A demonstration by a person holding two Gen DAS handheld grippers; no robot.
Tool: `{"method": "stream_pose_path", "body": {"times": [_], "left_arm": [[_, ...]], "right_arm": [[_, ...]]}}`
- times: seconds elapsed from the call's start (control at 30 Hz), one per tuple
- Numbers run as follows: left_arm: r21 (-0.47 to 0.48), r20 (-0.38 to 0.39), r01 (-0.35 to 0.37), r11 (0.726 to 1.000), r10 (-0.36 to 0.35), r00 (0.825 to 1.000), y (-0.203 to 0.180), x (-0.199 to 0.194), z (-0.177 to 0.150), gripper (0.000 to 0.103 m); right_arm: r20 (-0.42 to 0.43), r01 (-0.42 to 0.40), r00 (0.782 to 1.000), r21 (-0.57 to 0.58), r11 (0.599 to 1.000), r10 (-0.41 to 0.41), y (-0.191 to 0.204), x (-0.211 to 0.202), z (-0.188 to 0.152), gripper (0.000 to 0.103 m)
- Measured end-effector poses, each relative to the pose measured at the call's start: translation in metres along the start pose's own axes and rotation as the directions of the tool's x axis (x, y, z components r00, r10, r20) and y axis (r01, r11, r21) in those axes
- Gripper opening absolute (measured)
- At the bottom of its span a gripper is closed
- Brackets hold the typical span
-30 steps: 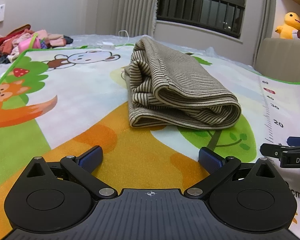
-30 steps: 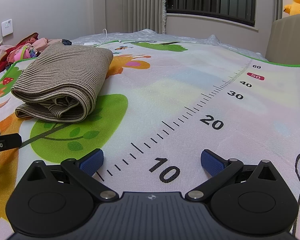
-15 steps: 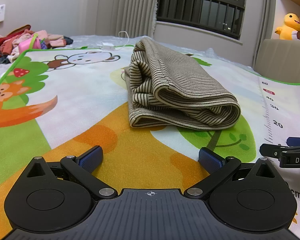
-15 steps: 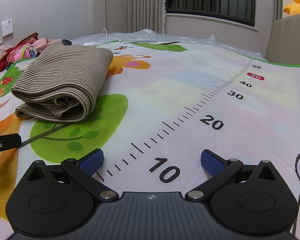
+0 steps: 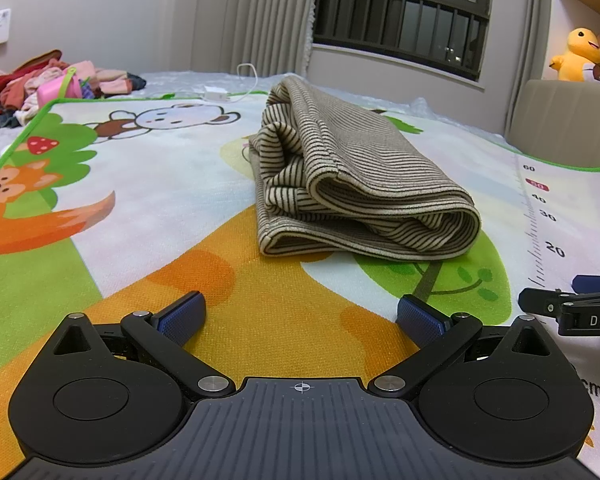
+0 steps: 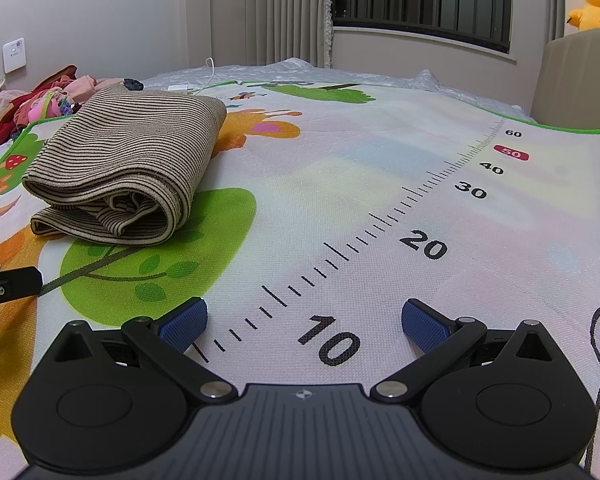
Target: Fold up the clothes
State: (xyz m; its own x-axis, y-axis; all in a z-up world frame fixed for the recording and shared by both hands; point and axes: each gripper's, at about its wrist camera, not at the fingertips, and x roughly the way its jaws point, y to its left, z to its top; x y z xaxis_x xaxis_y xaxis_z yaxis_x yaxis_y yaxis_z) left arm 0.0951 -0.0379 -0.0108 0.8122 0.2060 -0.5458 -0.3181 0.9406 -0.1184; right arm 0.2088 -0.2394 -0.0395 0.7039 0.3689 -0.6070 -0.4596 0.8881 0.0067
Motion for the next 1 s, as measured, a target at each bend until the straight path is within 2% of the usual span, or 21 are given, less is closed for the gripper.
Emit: {"method": "stream_pose_path", "body": {"times": [1.0], "left_arm": [[0.011, 0.001, -0.009, 1.0, 0.009, 1.0, -0.0022, -0.0004, 0.0002, 0.103]], "right_arm": [[-0.001, -0.01, 1.0, 0.009, 1.0, 0.01, -0.0023, 0.0001, -0.0004, 0.103]]}}
